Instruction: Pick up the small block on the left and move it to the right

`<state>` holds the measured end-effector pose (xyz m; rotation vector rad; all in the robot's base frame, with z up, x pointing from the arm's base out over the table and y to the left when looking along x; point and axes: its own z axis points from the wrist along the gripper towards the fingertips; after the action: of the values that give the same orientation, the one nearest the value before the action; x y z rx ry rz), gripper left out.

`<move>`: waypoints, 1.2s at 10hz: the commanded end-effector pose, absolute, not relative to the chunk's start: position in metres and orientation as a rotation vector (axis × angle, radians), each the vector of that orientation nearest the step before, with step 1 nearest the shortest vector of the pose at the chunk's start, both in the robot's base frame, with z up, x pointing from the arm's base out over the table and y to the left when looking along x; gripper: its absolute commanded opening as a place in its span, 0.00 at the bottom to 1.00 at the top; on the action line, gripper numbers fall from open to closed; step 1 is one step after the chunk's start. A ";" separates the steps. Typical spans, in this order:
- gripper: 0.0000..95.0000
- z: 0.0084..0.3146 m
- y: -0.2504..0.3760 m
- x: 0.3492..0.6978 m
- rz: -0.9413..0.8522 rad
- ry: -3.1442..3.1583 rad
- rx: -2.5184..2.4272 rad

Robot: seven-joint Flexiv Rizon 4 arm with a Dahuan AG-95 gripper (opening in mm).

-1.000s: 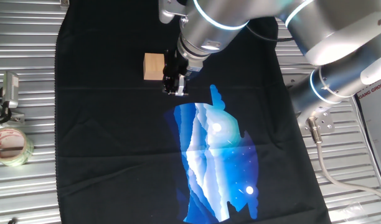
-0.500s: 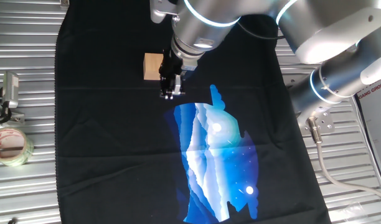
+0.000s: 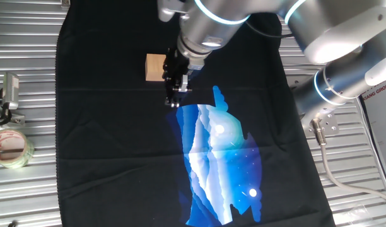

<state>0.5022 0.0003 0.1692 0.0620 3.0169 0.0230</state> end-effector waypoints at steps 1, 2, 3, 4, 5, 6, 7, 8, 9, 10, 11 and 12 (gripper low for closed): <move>1.00 0.170 0.000 0.500 0.021 3.013 0.062; 1.00 0.170 0.000 0.500 0.020 3.010 0.065; 1.00 0.170 0.000 0.500 0.020 3.009 0.064; 1.00 0.170 0.000 0.500 0.021 3.009 0.064; 1.00 0.170 -0.001 0.500 0.024 3.007 0.062; 1.00 0.170 -0.002 0.499 0.027 3.006 0.058; 1.00 0.169 -0.004 0.498 0.027 3.006 0.055; 1.00 0.167 -0.007 0.498 0.029 3.005 0.046; 1.00 0.164 -0.009 0.497 0.033 3.003 0.043; 1.00 0.159 -0.013 0.496 0.035 2.999 0.040; 1.00 0.153 -0.018 0.495 0.037 2.989 0.033; 1.00 0.150 -0.020 0.495 0.044 2.984 0.029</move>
<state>0.4955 -0.0238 0.1468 0.0268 2.9791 0.0410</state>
